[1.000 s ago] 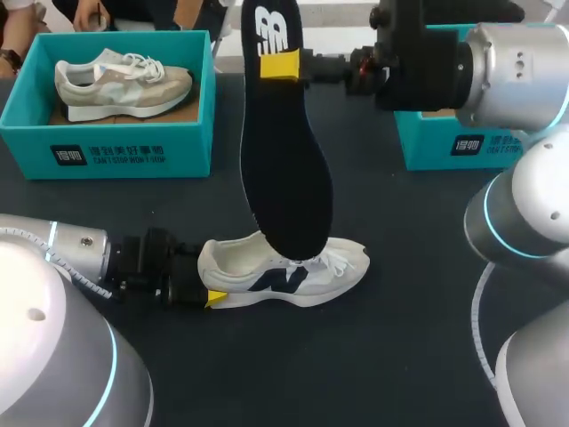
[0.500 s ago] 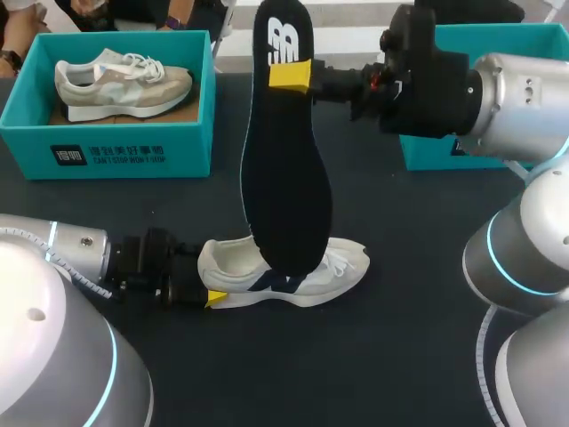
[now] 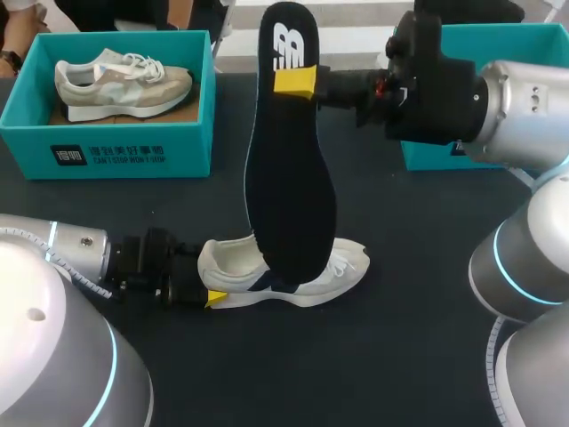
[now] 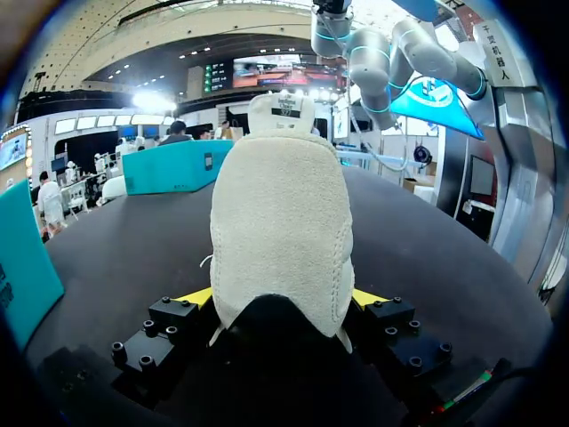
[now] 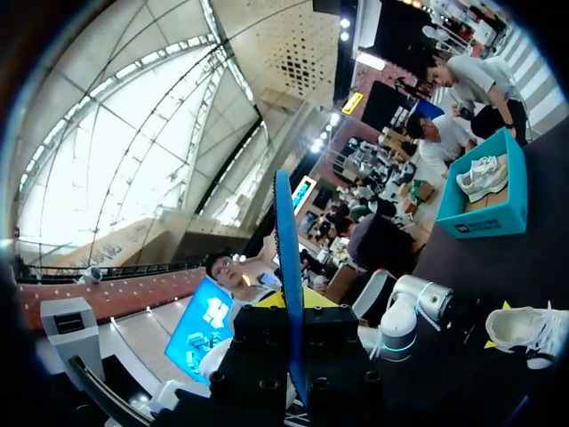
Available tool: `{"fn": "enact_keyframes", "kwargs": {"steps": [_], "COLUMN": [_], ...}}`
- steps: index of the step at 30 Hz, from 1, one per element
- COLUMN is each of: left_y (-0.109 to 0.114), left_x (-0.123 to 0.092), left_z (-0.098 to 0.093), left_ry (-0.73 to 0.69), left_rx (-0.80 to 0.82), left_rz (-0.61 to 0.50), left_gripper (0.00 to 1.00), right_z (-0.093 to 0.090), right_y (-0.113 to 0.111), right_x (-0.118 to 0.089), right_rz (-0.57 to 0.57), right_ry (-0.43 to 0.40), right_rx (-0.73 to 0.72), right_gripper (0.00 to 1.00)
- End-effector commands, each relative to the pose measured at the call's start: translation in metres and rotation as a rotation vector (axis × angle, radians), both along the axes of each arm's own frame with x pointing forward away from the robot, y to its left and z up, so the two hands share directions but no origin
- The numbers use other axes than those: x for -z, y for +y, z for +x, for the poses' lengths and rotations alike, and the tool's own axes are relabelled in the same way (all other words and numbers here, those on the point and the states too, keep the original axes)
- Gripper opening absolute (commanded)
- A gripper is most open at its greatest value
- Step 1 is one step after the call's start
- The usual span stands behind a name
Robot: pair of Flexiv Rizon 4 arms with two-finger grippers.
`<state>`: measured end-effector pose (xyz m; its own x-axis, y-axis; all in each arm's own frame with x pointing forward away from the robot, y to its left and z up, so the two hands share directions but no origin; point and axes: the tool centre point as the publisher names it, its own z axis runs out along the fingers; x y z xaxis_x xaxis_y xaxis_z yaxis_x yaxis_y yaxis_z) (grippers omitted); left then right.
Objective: Take the shoe out of the shoebox, open the shoe tongue, remove and reinsert the insole, then place the shoe into the shoebox
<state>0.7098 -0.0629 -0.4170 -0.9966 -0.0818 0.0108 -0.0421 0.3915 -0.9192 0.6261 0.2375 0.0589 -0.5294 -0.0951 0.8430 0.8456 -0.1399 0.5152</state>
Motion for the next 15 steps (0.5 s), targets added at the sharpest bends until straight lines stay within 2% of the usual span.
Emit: {"fn": "enact_keyframes", "kwargs": {"steps": [1,7,8,9,10,11,15], "left_y": [0.0013,0.0013,0.0019,0.0023,0.0027,0.0028,0.0086], "left_x": [0.0027,0.0027,0.0028,0.0034,0.0039,0.0045,0.0024], "left_z": [-0.0004,-0.0004,-0.0020,-0.0029,-0.0037,-0.0035,-0.0027], "left_ry": [0.002,0.002,-0.010,-0.012,-0.008,-0.012,-0.005], "left_rx": [0.001,0.001,0.003,0.002,-0.010,-0.016,-0.019], "left_rz": [0.005,0.005,0.015,0.032,0.059,0.060,0.065], "left_gripper": [0.00,0.00,0.13,0.38,0.84,1.00,1.00], "right_z": [-0.0002,-0.0002,-0.0002,-0.0002,-0.0002,-0.0002,-0.0002], "right_y": [0.0035,0.0035,0.0035,0.0035,0.0035,0.0035,0.0035], "right_x": [-0.0001,-0.0001,-0.0001,-0.0001,-0.0001,-0.0001,-0.0001], "right_rz": [0.000,0.000,0.000,0.000,0.000,0.000,0.000], "right_ry": [0.002,0.002,0.002,0.002,0.002,0.002,0.002], "right_rx": [0.003,0.003,0.003,0.003,0.003,0.003,0.003], "right_gripper": [0.00,0.00,0.00,0.00,0.00,0.00,0.00]}}
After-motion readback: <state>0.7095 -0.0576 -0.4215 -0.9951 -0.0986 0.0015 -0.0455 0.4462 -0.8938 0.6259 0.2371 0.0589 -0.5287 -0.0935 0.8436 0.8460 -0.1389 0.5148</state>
